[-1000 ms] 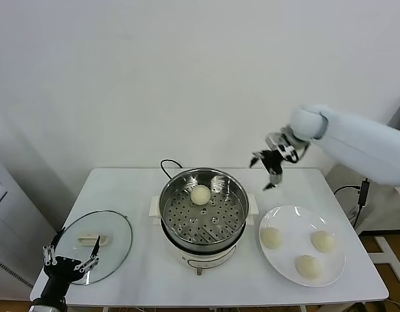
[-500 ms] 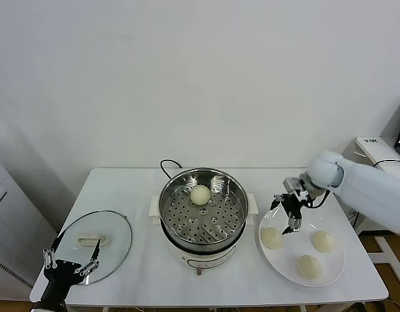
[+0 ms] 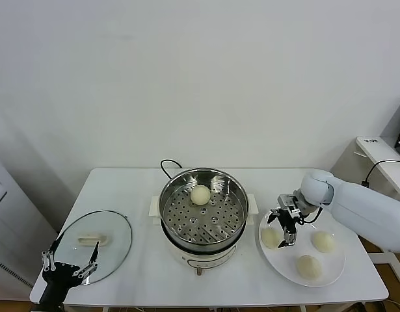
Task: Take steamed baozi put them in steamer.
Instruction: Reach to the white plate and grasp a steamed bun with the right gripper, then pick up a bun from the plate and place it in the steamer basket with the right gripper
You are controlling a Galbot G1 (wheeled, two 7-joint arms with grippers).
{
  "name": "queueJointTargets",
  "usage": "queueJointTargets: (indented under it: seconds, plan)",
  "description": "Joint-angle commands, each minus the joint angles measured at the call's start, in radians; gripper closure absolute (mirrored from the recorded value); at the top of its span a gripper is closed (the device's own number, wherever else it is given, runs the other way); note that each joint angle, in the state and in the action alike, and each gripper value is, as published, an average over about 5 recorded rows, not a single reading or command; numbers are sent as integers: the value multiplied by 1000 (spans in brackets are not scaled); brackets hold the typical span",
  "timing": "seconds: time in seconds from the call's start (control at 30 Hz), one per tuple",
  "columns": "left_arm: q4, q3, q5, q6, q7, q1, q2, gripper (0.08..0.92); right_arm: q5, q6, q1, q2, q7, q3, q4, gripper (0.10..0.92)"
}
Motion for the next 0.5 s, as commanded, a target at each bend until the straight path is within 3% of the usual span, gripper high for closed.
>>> queueJointTargets:
  seconds: [0.03,0.3,0.5]
  plan:
    - [0,-3,0,2,0,0,2,177,-23,-2,-52,19,10,31,-16,225]
    - [-5,-6,-1,0,0,4,1,177,4,-2,30,-25,-9,-15,18,427]
    - [-9,-6,0,-1,0,3,-1,177,121,11,284,-89,-56,-149,61,600]
